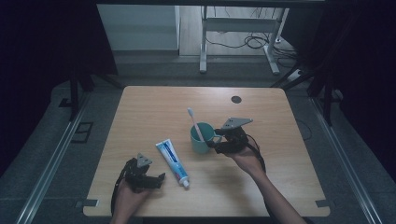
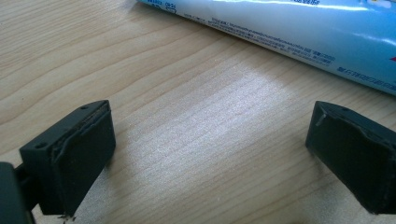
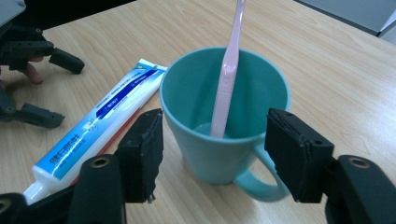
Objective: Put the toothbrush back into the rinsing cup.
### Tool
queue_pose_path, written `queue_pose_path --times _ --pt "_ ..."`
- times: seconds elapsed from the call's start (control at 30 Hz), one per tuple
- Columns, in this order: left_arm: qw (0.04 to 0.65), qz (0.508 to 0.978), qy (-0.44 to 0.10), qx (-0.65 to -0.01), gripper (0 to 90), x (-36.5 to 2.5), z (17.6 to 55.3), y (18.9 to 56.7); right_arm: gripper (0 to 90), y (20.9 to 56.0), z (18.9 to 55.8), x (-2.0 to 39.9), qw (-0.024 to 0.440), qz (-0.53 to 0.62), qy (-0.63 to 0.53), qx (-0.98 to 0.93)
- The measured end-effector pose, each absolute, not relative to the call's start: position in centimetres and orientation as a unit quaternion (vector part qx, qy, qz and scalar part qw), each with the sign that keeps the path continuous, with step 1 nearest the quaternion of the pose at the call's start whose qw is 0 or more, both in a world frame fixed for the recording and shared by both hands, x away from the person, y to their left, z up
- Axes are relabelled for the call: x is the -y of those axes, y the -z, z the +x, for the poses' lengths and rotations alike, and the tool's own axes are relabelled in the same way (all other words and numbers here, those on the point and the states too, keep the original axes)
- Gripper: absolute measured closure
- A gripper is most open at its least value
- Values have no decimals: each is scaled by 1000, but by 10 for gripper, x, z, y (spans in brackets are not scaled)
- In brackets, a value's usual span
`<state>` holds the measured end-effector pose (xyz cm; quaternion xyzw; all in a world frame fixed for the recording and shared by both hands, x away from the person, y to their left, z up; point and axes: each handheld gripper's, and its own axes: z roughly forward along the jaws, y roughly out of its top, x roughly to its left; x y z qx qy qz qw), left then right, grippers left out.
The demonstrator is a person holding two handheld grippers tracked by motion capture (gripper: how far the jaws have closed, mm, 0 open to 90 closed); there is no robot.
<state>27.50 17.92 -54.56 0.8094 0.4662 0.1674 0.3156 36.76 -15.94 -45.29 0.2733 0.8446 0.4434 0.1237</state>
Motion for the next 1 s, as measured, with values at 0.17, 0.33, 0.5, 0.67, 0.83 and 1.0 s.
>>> queue_pose_path --times 0.17,0.33,0.5,0.67,0.83,1.0 --pt "316 809 -167 -466 16 -179 275 546 340 453 363 166 124 275 -444 -844" --pt "317 808 -168 -468 15 -179 275 546 324 453 360 173 125 272 -444 -845" --pt "318 807 -167 -469 15 -179 275 546 317 454 356 179 126 275 -445 -842" --pt "317 807 -166 -470 15 -179 275 546 305 457 352 188 125 284 -447 -839" --pt "317 808 -167 -468 15 -179 275 546 279 462 347 198 131 288 -444 -838" --pt "316 808 -167 -468 15 -179 275 546 256 465 343 205 140 288 -438 -840"
